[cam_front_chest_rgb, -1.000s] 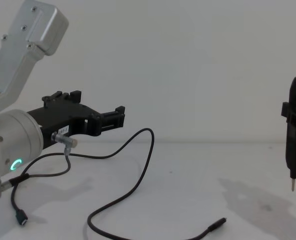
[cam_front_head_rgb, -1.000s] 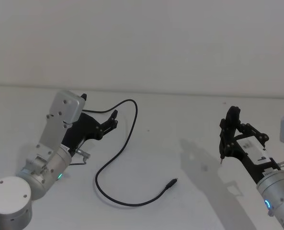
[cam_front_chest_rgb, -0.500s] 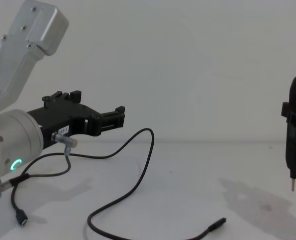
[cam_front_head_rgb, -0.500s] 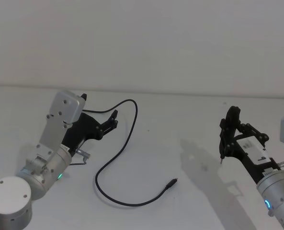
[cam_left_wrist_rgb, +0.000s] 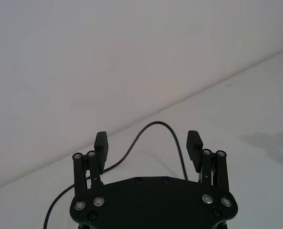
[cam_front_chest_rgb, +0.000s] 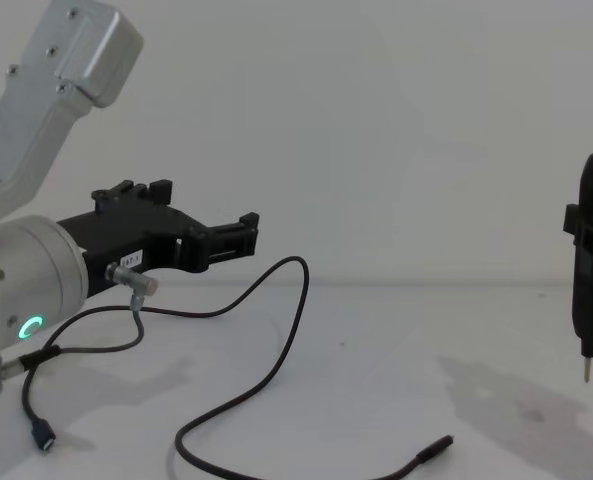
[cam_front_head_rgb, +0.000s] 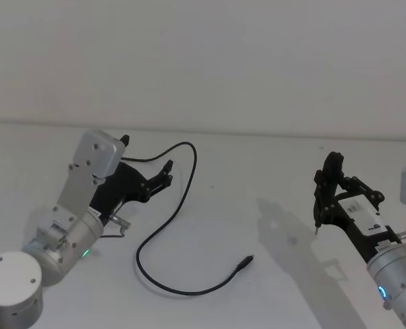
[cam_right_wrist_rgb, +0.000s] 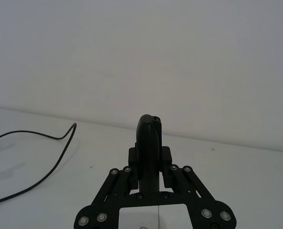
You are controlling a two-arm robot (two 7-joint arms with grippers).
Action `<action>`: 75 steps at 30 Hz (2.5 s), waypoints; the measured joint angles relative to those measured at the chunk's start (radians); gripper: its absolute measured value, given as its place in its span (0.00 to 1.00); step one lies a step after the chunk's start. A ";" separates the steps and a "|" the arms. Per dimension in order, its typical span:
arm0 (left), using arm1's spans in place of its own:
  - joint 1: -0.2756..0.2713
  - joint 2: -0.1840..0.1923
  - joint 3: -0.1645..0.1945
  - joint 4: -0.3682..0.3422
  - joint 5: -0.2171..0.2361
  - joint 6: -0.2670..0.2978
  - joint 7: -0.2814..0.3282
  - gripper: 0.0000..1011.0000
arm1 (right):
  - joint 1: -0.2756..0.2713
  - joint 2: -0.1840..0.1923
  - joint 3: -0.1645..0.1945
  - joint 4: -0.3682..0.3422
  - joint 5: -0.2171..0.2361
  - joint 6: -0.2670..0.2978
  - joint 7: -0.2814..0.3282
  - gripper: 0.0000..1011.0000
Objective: Pick up the data cable with the one hand.
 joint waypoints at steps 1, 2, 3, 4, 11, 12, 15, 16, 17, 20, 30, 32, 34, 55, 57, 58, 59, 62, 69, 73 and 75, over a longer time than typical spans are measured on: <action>0.000 0.005 0.001 -0.004 -0.003 0.002 -0.011 0.99 | 0.000 0.000 0.000 0.000 0.000 0.000 0.000 0.27; 0.000 0.005 0.001 -0.004 -0.003 0.002 -0.011 0.99 | 0.000 0.000 0.000 0.000 0.000 0.000 0.000 0.27; 0.000 0.012 0.001 -0.009 -0.006 0.004 -0.024 0.99 | 0.000 0.000 0.000 0.000 0.000 0.000 0.000 0.27; 0.000 0.020 0.002 -0.014 -0.011 0.006 -0.041 0.99 | 0.000 0.000 0.000 0.000 0.000 0.000 0.000 0.27; 0.000 0.066 0.002 -0.044 -0.036 0.020 -0.125 0.99 | 0.000 0.000 0.000 0.000 0.000 0.000 0.000 0.27; 0.000 0.071 0.002 -0.047 -0.038 0.021 -0.132 0.99 | 0.000 0.000 0.000 0.000 0.000 0.000 0.000 0.27; -0.002 0.097 0.002 -0.061 -0.052 0.031 -0.181 0.99 | 0.000 0.000 0.000 0.000 0.000 0.000 0.000 0.27; -0.002 0.103 0.001 -0.065 -0.056 0.034 -0.193 0.99 | 0.000 0.000 0.000 0.000 0.000 0.000 0.000 0.27; -0.003 0.111 0.001 -0.069 -0.059 0.037 -0.204 0.99 | 0.000 0.000 0.000 0.000 0.000 0.000 0.000 0.27; -0.006 0.138 -0.001 -0.083 -0.075 0.050 -0.253 0.99 | 0.000 0.000 0.000 0.000 0.000 0.000 0.000 0.27; -0.029 0.245 -0.004 -0.132 -0.138 0.105 -0.437 0.99 | 0.000 0.000 0.000 0.000 0.000 0.000 0.000 0.27; -0.033 0.259 -0.004 -0.138 -0.149 0.114 -0.468 0.99 | 0.000 0.000 0.000 0.000 0.000 0.000 0.000 0.27; -0.042 0.283 -0.003 -0.147 -0.162 0.124 -0.506 0.99 | 0.000 0.000 0.000 0.000 0.000 0.000 0.000 0.27; -0.098 0.410 0.047 -0.201 -0.220 0.179 -0.749 0.99 | 0.000 0.000 0.000 0.000 0.000 0.000 0.000 0.27; -0.097 0.413 0.054 -0.207 -0.210 0.181 -0.744 0.99 | 0.000 0.000 0.000 0.000 0.000 0.000 0.000 0.27; -0.096 0.413 0.057 -0.208 -0.206 0.182 -0.740 0.99 | 0.000 0.000 0.000 0.000 0.000 0.000 0.000 0.27; -0.094 0.413 0.060 -0.210 -0.202 0.182 -0.736 0.99 | 0.000 0.000 0.000 0.000 0.000 0.000 0.000 0.27; -0.090 0.412 0.071 -0.215 -0.181 0.184 -0.714 0.99 | 0.000 0.000 0.000 0.000 0.000 0.000 0.000 0.27; -0.082 0.404 0.097 -0.221 -0.132 0.191 -0.676 0.99 | 0.000 0.000 0.000 0.000 0.000 0.000 0.000 0.27; -0.079 0.397 0.117 -0.224 -0.100 0.196 -0.659 0.99 | 0.000 0.000 0.000 0.000 0.000 0.000 0.000 0.27; -0.078 0.394 0.122 -0.224 -0.090 0.197 -0.655 0.99 | 0.000 0.000 0.000 0.000 0.000 0.000 0.000 0.27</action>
